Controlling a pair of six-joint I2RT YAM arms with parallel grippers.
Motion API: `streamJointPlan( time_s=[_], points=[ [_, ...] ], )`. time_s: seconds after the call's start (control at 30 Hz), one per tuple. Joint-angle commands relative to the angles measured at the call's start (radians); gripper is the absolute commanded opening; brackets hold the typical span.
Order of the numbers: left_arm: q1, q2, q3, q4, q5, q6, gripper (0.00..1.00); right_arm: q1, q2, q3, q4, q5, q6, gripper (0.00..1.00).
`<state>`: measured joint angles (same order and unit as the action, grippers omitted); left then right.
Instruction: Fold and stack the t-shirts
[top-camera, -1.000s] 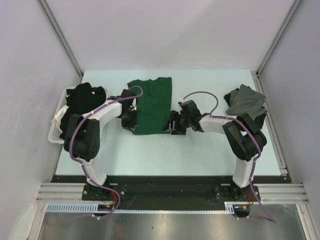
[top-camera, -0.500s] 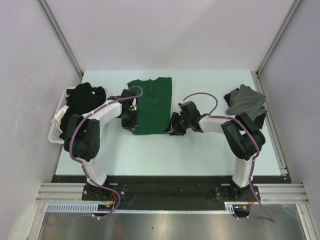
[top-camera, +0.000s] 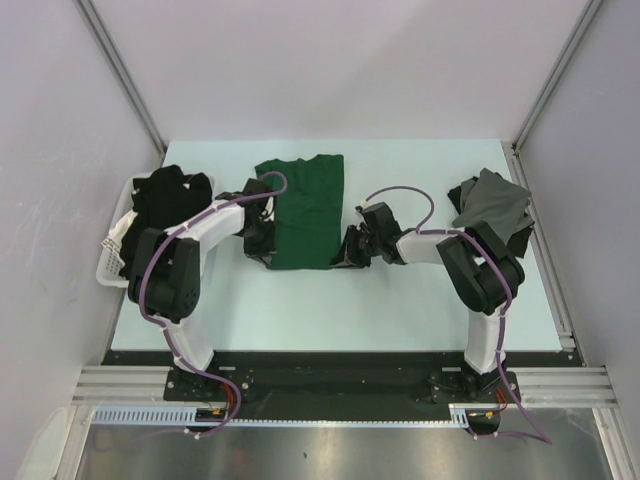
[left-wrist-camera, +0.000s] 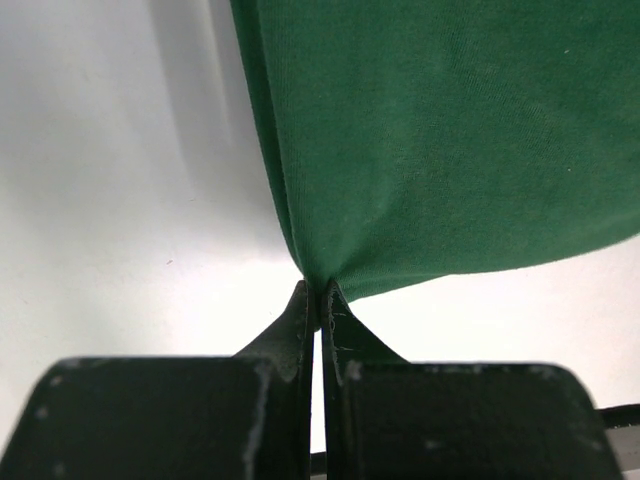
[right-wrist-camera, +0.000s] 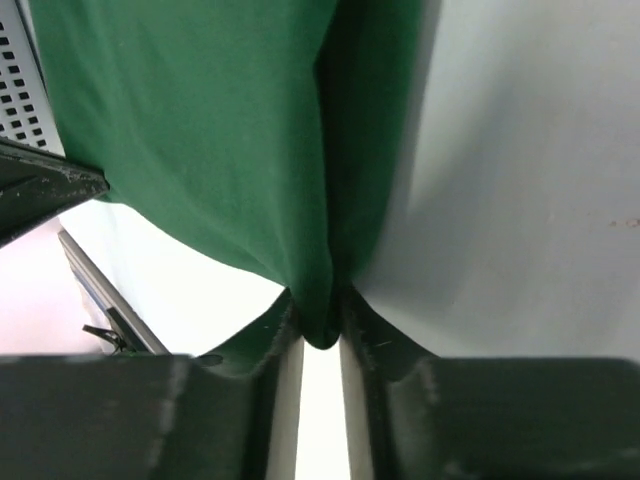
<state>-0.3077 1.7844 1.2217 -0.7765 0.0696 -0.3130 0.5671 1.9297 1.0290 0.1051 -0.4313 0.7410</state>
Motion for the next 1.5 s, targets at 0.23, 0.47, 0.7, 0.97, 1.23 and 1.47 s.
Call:
streamJointPlan(
  time_s=[0.23,0.47,0.7,0.97,1.23,1.47],
  points=[
    [-0.010,-0.059,0.041,-0.037,-0.031,-0.006,0.00,-0.044,0.005,-0.001,-0.002,-0.023,-0.035,0.00],
    [-0.008,-0.091,0.064,-0.052,-0.062,-0.021,0.00,-0.088,-0.044,0.000,-0.013,-0.072,-0.051,0.00],
    [-0.008,-0.109,0.174,-0.082,-0.102,-0.032,0.00,-0.131,-0.098,0.066,-0.085,-0.118,-0.080,0.00],
    [-0.007,-0.062,0.335,-0.122,-0.129,-0.037,0.00,-0.184,-0.083,0.278,-0.229,-0.133,-0.143,0.00],
    [0.012,0.050,0.530,-0.127,-0.174,-0.028,0.00,-0.223,0.067,0.555,-0.372,-0.146,-0.215,0.00],
    [0.036,0.226,0.726,-0.130,-0.205,-0.005,0.00,-0.231,0.316,0.991,-0.567,-0.132,-0.318,0.00]
  ],
)
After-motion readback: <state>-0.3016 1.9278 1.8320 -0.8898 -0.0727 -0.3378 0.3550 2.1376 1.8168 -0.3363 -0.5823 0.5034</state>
